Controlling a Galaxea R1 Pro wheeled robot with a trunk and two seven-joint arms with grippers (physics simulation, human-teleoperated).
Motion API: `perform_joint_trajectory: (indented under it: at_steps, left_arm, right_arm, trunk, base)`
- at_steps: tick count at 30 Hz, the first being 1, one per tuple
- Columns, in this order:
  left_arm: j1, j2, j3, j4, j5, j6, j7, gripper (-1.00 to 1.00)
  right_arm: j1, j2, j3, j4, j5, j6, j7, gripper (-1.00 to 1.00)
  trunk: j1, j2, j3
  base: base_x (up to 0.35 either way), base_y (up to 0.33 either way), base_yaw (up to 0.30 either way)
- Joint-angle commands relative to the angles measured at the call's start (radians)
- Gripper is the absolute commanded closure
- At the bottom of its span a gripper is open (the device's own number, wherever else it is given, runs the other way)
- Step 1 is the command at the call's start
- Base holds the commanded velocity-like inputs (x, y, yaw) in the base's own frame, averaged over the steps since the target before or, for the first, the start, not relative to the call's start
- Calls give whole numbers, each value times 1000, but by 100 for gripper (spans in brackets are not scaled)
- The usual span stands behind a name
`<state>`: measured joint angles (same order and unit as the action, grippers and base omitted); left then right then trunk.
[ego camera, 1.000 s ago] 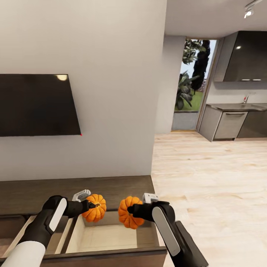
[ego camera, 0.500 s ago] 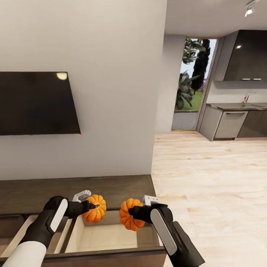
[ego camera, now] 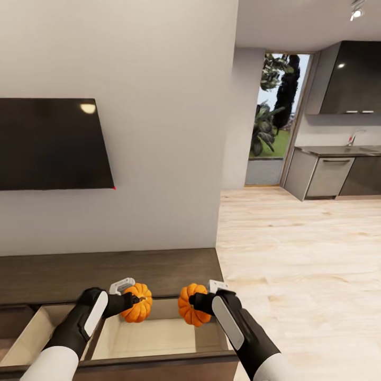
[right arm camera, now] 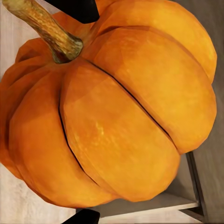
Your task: Place each of the two pumpkins and all three candles from the living room inside a cabinet in the living room (use any cabinet), then make sure every cabinet is closed, and position the cauldron so it is next to a table in the living room.
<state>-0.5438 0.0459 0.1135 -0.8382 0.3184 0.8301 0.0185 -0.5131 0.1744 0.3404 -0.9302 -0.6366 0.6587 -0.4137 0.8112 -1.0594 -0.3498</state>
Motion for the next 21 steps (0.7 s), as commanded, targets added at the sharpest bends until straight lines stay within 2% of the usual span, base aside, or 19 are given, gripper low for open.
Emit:
perform_joint_trajectory:
  at_steps: [1, 10, 16, 21]
  left_arm:
    - [0, -6, 0, 1, 3, -5, 8, 100]
    - [0, -41, -1, 19, 2, -33, 28, 100]
    - [-1, -44, -2, 54, 2, -71, 29, 100]
    - [-1, -46, -2, 57, 2, -74, 29, 100]
  right_arm:
    - [0, 0, 0, 3, -2, -4, -1, 100]
    - [-1, 0, 4, 13, -4, -8, 1, 100]
    - [-1, 0, 68, 13, -2, -14, 0, 100]
    - [-1, 0, 80, 13, -2, -16, 0, 100]
  trunk:
    - [4, -7, -3]
    - [38, -70, -31]
    - [61, -112, -50]
    - [81, -147, -66]
  base:
    - [0, 0, 0]
    - [0, 0, 0]
    - [0, 0, 0]
    - [0, 0, 0]
